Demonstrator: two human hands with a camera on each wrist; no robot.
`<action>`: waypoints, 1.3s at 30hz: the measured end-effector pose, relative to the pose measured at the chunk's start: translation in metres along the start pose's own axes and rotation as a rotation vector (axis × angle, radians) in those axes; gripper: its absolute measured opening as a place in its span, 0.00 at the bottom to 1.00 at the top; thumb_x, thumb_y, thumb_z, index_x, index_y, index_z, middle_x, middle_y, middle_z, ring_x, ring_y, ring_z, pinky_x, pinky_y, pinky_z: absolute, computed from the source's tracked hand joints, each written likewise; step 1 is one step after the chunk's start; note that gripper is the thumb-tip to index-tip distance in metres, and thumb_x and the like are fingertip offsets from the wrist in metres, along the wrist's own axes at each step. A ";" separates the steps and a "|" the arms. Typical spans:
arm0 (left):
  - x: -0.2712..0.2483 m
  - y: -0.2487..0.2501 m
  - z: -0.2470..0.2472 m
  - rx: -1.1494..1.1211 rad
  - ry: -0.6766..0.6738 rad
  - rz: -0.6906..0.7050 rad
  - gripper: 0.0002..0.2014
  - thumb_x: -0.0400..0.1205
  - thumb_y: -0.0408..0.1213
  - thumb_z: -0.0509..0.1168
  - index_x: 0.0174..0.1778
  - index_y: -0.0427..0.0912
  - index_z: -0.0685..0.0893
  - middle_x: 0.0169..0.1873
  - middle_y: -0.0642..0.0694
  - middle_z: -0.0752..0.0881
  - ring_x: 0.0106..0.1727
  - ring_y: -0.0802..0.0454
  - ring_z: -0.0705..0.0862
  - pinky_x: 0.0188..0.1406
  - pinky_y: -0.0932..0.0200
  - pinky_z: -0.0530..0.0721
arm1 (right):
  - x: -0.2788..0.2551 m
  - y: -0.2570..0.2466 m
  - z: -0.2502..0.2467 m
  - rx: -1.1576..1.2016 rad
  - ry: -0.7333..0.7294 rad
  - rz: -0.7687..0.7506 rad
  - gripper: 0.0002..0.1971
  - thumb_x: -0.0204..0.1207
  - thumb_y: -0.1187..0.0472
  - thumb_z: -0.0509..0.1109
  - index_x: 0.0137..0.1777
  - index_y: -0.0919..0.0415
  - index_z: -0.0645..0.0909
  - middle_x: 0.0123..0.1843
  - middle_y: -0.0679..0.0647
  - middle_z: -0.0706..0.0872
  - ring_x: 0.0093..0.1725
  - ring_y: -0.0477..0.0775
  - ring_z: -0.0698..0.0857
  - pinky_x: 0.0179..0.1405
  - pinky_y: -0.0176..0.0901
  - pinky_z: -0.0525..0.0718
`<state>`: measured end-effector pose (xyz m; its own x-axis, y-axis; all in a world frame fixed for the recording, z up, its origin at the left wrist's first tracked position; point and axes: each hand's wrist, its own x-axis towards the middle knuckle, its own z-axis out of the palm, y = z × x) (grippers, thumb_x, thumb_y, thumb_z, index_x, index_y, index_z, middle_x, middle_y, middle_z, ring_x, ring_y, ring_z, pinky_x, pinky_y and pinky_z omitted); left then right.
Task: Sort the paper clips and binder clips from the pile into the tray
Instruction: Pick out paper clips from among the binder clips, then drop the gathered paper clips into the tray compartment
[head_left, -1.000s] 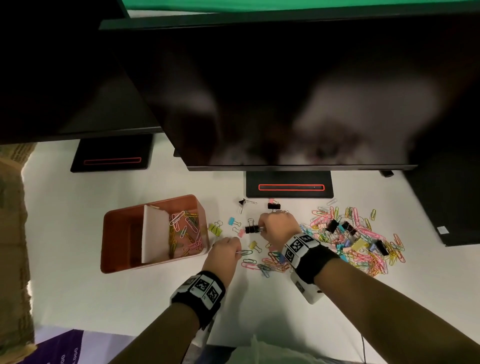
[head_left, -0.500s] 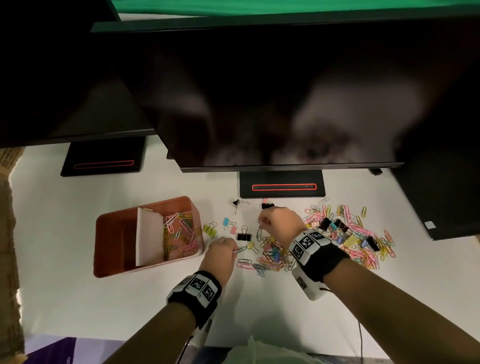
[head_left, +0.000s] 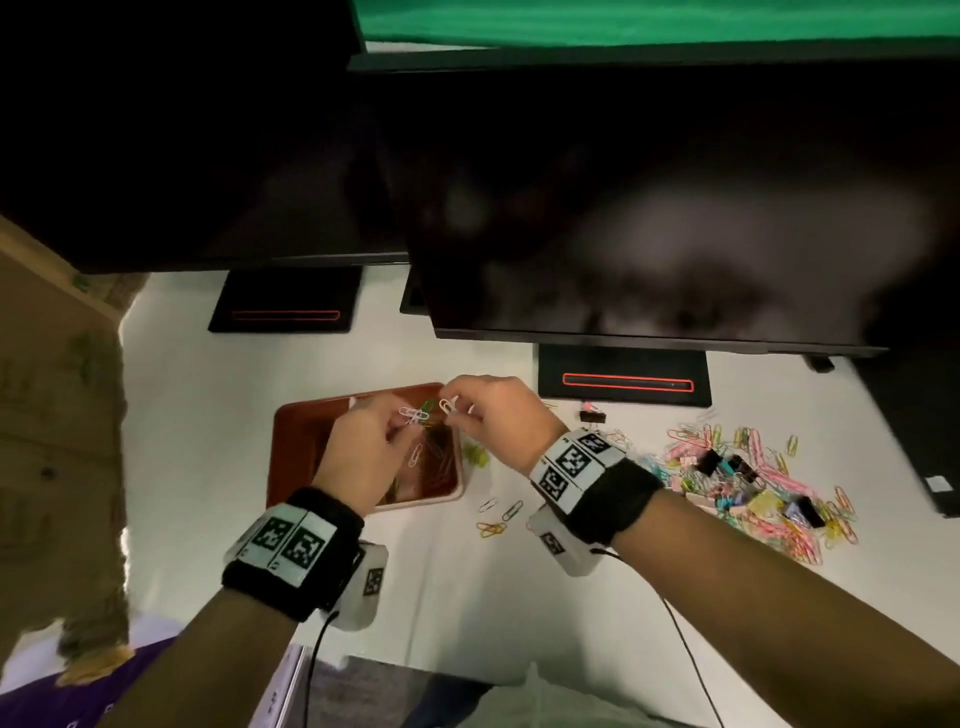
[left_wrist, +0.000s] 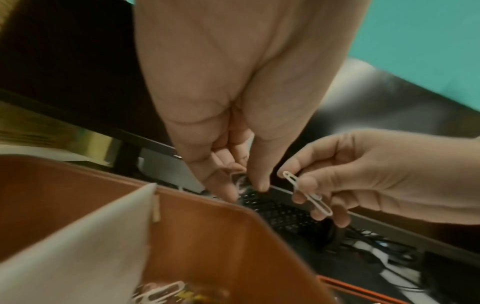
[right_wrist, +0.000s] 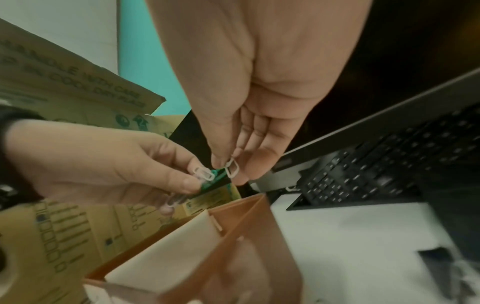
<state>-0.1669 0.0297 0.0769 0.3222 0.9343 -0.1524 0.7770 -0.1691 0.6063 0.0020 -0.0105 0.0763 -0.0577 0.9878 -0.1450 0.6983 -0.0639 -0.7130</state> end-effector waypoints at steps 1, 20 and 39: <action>0.002 -0.008 0.000 -0.002 -0.018 -0.048 0.07 0.75 0.35 0.72 0.47 0.42 0.84 0.41 0.46 0.87 0.42 0.53 0.84 0.49 0.58 0.83 | 0.005 -0.005 0.009 0.009 -0.028 0.000 0.15 0.78 0.58 0.69 0.64 0.56 0.80 0.55 0.55 0.88 0.51 0.53 0.86 0.57 0.46 0.84; -0.070 -0.013 0.124 0.205 -0.498 0.128 0.30 0.80 0.33 0.61 0.78 0.47 0.59 0.81 0.47 0.51 0.81 0.47 0.52 0.80 0.50 0.60 | -0.055 0.124 0.009 -0.443 -0.312 0.186 0.16 0.76 0.62 0.67 0.63 0.51 0.80 0.64 0.48 0.77 0.61 0.52 0.78 0.65 0.49 0.77; -0.057 -0.029 0.144 0.043 -0.305 0.058 0.06 0.76 0.26 0.64 0.44 0.40 0.83 0.40 0.46 0.81 0.43 0.52 0.79 0.44 0.66 0.74 | -0.084 0.123 -0.022 -0.179 -0.213 0.110 0.08 0.80 0.64 0.64 0.55 0.60 0.83 0.55 0.52 0.81 0.50 0.48 0.80 0.50 0.31 0.74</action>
<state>-0.1303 -0.0643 -0.0443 0.5095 0.7863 -0.3494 0.7723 -0.2388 0.5887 0.1086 -0.0977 0.0162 -0.1097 0.9229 -0.3690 0.8221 -0.1244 -0.5555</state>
